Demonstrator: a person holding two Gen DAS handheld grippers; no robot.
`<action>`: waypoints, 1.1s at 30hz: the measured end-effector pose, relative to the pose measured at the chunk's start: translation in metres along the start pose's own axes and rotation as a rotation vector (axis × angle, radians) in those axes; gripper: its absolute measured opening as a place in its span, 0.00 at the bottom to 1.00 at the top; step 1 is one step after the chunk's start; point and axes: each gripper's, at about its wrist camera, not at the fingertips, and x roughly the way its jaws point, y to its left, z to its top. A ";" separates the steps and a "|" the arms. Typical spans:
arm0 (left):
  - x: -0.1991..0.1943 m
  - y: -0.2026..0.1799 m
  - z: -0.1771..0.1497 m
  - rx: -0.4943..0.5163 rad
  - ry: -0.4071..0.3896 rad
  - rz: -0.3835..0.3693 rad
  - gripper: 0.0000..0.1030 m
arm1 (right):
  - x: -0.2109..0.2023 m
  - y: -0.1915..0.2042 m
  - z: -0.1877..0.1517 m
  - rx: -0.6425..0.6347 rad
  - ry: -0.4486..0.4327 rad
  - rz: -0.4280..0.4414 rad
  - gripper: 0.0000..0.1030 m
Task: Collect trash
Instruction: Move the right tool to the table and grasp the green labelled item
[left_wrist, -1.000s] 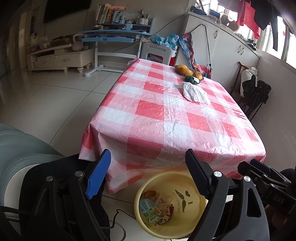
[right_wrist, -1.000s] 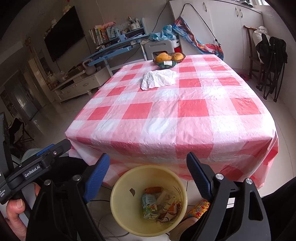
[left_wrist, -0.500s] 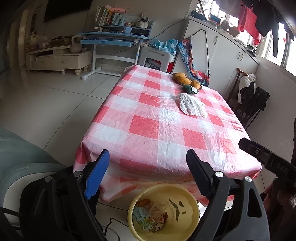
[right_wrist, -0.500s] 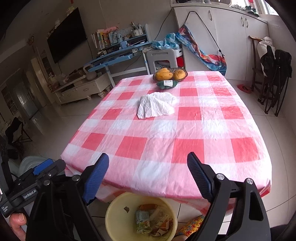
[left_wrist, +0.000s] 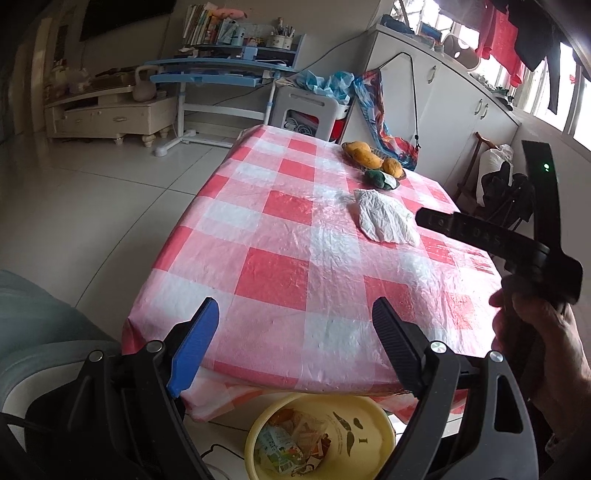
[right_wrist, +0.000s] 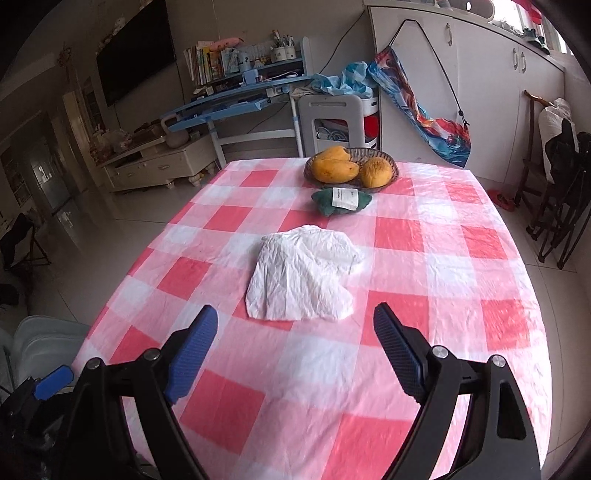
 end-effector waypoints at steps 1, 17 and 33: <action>0.003 0.002 0.000 -0.005 0.005 0.002 0.79 | 0.009 0.001 0.004 -0.009 0.008 -0.002 0.80; 0.028 0.026 0.011 -0.076 0.012 0.010 0.79 | 0.117 -0.037 0.096 -0.058 0.095 -0.071 0.53; 0.032 0.018 0.008 -0.065 0.023 -0.004 0.79 | 0.132 -0.030 0.091 -0.209 0.166 -0.107 0.45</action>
